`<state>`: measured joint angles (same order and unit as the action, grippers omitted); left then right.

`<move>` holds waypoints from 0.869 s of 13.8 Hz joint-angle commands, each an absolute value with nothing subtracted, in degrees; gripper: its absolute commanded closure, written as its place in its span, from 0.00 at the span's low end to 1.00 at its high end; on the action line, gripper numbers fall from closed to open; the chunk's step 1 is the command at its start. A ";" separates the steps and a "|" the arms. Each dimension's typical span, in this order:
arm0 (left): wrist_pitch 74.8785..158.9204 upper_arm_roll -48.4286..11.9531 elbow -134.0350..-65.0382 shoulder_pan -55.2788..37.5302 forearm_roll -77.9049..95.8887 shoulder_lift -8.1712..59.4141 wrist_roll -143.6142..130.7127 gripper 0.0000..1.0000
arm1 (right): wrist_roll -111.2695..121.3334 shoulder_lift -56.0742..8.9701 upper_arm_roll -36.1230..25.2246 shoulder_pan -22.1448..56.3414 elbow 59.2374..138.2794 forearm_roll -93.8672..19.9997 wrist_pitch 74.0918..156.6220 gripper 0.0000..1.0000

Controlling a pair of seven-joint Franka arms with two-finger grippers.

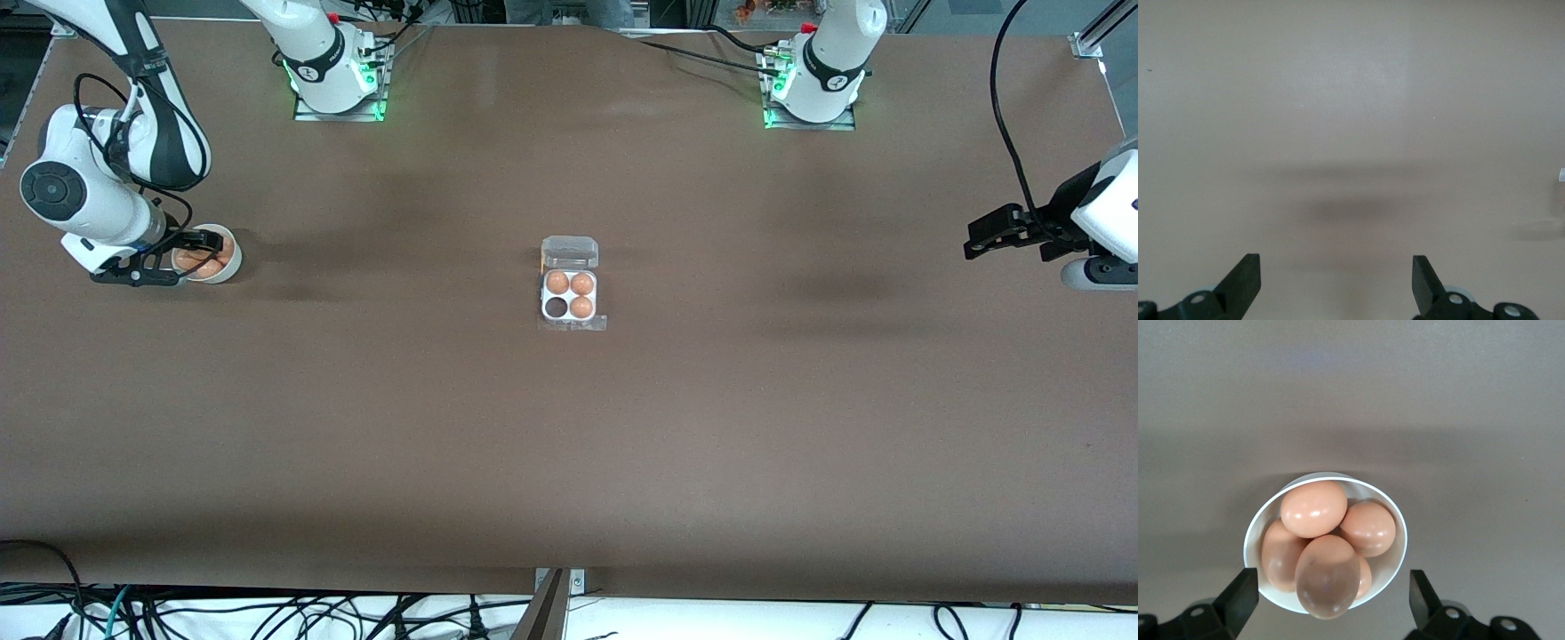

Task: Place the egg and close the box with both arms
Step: 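Reach the right gripper down into the white bowl and grasp an egg, then lift the egg with the right gripper and carry it to the carton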

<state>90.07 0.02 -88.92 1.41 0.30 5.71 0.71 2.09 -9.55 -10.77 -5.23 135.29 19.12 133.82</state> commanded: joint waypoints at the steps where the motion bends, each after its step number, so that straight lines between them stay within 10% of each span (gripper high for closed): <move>1: 89.30 -0.26 -88.07 1.49 -0.88 5.80 1.14 0.00 | 2.55 -9.49 -10.81 -5.45 136.32 20.13 134.65 0.06; 12: 89.30 -0.26 -88.07 1.50 -0.88 5.89 1.14 0.00 | 1.85 -10.72 -10.72 -5.45 136.14 19.95 132.81 0.52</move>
<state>90.07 0.02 -88.92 1.41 0.30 5.71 0.71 2.11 -11.35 -10.77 -5.22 135.65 19.13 133.51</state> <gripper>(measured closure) 0.000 0.489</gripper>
